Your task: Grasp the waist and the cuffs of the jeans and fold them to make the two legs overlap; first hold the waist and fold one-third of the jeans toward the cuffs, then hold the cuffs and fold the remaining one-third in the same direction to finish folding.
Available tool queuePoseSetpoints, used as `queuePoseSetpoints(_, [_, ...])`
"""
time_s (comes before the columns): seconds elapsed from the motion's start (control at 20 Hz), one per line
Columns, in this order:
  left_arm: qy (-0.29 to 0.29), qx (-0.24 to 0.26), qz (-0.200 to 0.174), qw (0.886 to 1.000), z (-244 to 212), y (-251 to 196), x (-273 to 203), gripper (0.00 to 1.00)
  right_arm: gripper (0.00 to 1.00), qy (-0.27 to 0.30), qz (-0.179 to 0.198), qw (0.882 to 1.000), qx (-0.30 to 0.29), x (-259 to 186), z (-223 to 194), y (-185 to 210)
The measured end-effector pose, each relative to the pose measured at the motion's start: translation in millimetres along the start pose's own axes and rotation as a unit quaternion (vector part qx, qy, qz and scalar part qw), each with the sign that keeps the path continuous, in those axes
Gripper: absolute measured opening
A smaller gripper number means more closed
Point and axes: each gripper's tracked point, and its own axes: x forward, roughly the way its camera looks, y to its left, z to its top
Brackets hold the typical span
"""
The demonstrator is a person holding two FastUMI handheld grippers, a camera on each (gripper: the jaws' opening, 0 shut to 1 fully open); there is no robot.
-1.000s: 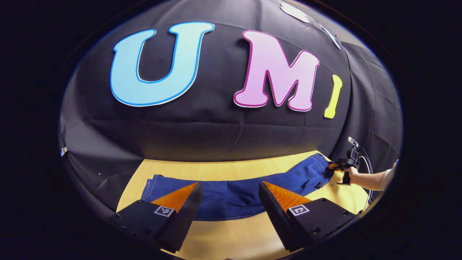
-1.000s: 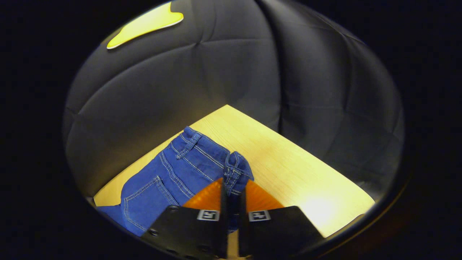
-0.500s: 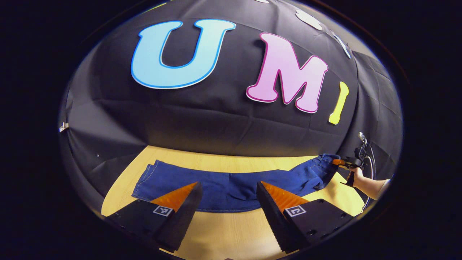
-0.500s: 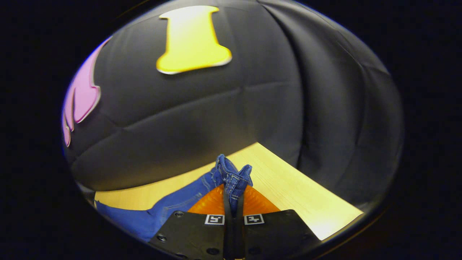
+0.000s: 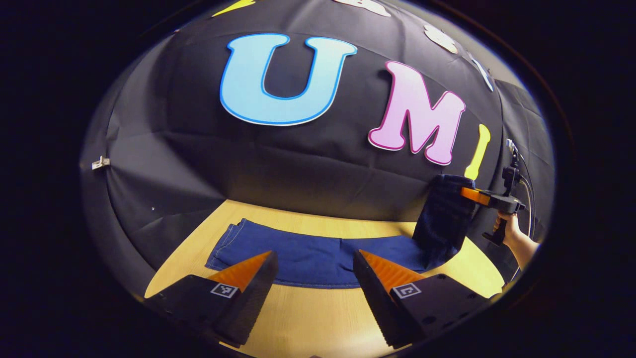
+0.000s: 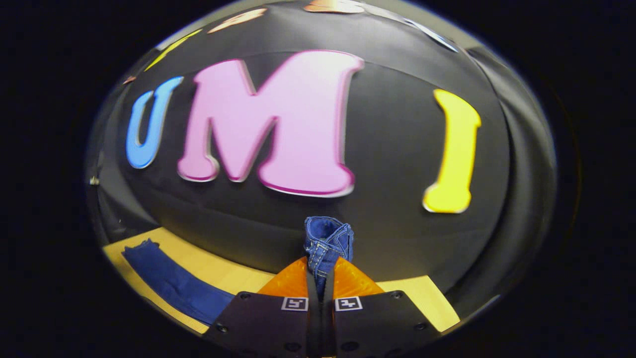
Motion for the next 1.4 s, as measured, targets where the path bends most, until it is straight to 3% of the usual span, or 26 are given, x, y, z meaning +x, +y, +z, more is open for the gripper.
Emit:
queuePoseSetpoints(0.15, [-0.007,-0.024,0.021,0.999,-4,28,0,0.97,0.09,0.016,0.064,0.997,-0.041,3,-43,24])
queuePoseSetpoints(0.25, [-0.011,-0.039,0.038,0.998,-7,49,-1,0.97,0.04,0.041,0.097,0.994,-0.043,-2,-82,24])
queuePoseSetpoints(0.5, [-0.016,-0.082,0.086,0.993,-24,102,-2,0.97,0.05,0.087,0.115,0.984,-0.1,7,-180,-11])
queuePoseSetpoints(0.75, [-0.021,-0.135,0.127,0.982,-44,148,13,0.97,0.06,0.138,0.136,0.974,-0.119,15,-257,-15])
queuePoseSetpoints(0.8, [-0.02,-0.14,0.137,0.98,-46,159,19,0.97,0.22,0.152,0.149,0.971,-0.11,9,-268,-5])
queuePoseSetpoints(1.0, [0.004,-0.149,0.185,0.971,-62,205,51,0.97,1.0,0.176,0.16,0.968,-0.085,-22,-287,11])
queuePoseSetpoints(1.1, [0.02,-0.139,0.196,0.97,-67,218,77,0.97,0.97,0.173,0.153,0.971,-0.062,-34,-282,3])
queuePoseSetpoints(1.15, [0.031,-0.131,0.198,0.971,-69,221,90,0.92,0.98,0.173,0.148,0.973,-0.046,-40,-277,-1])
queuePoseSetpoints(1.25, [0.05,-0.111,0.202,0.972,-74,228,115,0.96,0.97,0.169,0.14,0.976,-0.016,-50,-269,-12])
queuePoseSetpoints(1.3, [0.059,-0.106,0.214,0.969,-78,231,128,0.92,0.97,0.166,0.138,0.976,-0.018,-54,-266,-18])
queuePoseSetpoints(1.4, [0.088,-0.107,0.236,0.962,-90,244,144,0.96,0.97,0.164,0.124,0.978,-0.039,-60,-262,-40])
